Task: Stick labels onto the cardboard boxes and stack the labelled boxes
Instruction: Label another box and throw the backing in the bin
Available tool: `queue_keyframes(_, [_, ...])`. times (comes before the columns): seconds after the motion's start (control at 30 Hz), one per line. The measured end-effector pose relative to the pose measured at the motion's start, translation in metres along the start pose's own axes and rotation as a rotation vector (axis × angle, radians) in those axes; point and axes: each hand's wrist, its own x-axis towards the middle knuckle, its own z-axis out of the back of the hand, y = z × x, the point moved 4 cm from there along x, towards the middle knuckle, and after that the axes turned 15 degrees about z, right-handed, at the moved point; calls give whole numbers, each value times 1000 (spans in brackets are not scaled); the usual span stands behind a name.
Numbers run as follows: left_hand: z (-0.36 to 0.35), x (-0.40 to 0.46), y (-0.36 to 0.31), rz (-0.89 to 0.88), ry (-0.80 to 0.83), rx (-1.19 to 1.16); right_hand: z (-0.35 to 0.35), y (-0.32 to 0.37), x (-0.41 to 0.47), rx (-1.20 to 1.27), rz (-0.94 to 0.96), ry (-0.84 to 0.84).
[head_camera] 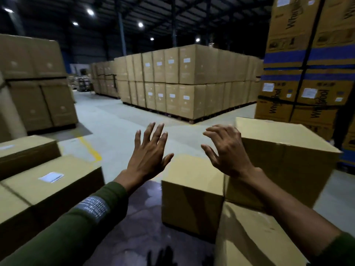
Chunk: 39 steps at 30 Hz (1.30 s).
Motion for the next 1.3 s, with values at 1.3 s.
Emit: queue_keyframes(1.3, [21, -374, 450, 888, 373, 309, -262, 499, 194, 748, 398, 382])
